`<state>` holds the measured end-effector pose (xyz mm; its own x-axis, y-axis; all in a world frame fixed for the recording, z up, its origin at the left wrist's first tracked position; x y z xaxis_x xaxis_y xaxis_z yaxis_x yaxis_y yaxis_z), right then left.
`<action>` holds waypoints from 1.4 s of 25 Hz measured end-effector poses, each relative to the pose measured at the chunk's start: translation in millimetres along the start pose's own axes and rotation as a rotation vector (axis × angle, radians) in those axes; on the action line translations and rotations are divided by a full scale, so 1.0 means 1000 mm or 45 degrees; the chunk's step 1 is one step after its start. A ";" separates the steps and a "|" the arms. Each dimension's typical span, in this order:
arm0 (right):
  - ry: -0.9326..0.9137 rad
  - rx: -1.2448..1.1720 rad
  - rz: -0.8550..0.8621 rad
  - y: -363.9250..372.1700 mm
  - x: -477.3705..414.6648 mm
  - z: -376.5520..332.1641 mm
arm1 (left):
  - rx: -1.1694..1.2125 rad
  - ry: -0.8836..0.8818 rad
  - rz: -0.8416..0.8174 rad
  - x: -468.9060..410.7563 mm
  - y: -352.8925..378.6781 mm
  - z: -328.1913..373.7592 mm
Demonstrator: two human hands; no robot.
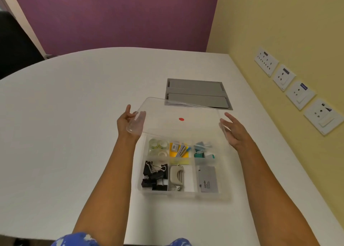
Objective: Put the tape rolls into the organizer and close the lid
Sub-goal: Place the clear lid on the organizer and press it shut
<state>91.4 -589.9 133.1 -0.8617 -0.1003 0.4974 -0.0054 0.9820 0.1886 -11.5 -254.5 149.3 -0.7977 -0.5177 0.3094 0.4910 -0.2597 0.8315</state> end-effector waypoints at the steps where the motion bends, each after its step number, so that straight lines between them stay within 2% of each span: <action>1: 0.040 0.078 0.015 -0.001 0.000 0.007 | -0.066 -0.031 -0.051 0.000 -0.005 0.000; 3: 0.074 0.251 0.116 -0.006 0.003 0.018 | -0.265 -0.094 -0.174 0.000 -0.016 -0.003; 5: 0.049 0.331 0.205 -0.008 0.007 0.024 | -0.647 -0.096 -0.274 -0.003 -0.026 -0.003; 7: 0.004 0.440 0.249 -0.004 0.013 0.026 | -1.151 -0.034 -0.368 -0.004 -0.034 -0.003; 9: -0.025 0.638 0.335 -0.001 0.019 0.031 | -1.492 0.110 -0.408 -0.005 -0.040 -0.003; 12: -0.051 0.927 0.544 -0.002 0.026 0.042 | -1.780 0.322 -0.344 -0.002 -0.048 -0.006; 16: -0.115 1.395 0.711 -0.002 0.028 0.055 | -2.175 0.347 -0.251 -0.001 -0.067 -0.015; 18: -0.136 1.522 0.752 -0.003 0.027 0.058 | -2.328 0.407 -0.230 -0.002 -0.071 -0.016; 20: -0.137 1.546 0.771 -0.003 0.025 0.061 | -2.377 0.445 -0.217 -0.006 -0.071 -0.017; 26: -0.211 1.694 0.813 0.005 0.017 0.058 | -2.299 0.372 -0.211 -0.017 -0.078 -0.028; 30: -0.180 1.554 0.824 0.000 0.010 0.057 | -2.205 0.348 -0.106 -0.027 -0.080 -0.029; 35: -0.094 1.392 0.704 -0.006 -0.009 0.066 | -2.054 0.312 -0.091 -0.040 -0.077 -0.037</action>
<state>65.9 -584.2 71.4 -0.9096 0.3466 0.2293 -0.0222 0.5106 -0.8596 -4.1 -244.0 55.7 -0.8395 -0.5365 0.0862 0.4193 -0.7406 -0.5251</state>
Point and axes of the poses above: each hand's wrist, its own x-axis away from the middle knuckle, its own y-axis out of the palm, z = x × y, the point moved 7 cm from there along -x, towards the middle knuckle, and after that the axes turned 11 degrees about y, right-handed, at the moved point
